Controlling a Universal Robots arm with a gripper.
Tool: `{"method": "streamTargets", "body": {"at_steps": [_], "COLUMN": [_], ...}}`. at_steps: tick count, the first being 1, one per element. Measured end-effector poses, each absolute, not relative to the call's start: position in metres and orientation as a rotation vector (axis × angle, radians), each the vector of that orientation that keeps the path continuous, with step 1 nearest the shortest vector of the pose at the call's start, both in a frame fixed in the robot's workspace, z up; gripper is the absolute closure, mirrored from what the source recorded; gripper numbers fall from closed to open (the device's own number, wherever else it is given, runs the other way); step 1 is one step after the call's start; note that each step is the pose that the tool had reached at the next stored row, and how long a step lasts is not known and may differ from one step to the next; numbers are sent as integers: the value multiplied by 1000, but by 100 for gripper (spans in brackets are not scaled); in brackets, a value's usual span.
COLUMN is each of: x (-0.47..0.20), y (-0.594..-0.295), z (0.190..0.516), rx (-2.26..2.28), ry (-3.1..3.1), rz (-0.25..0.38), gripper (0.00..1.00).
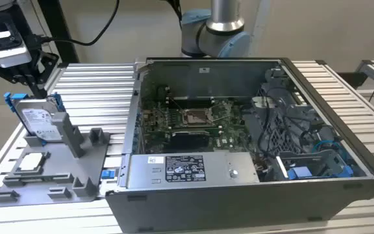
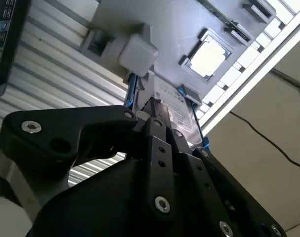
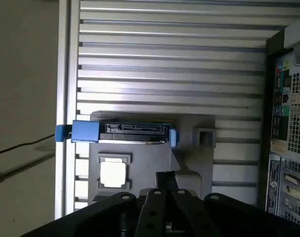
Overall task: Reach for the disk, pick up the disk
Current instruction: 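Reach for the disk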
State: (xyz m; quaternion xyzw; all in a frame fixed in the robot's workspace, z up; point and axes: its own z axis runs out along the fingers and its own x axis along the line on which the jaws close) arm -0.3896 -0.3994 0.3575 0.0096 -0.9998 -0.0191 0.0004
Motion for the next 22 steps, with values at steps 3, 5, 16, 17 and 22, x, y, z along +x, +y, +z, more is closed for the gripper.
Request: {"method": "streamTargets", "body": {"at_steps": [3, 5, 16, 17, 22], "x": [-390, -390, -390, -390, -390], "y": [-399, -399, -396, -393, -372], "z": [358, 358, 358, 358, 358], "rx": [30, 30, 30, 30, 30], "ry": [-3140, -3140, -3140, -3140, -3140], "rz": [-60, -60, -60, -60, -60], "gripper": [100, 100, 100, 100, 100]}}
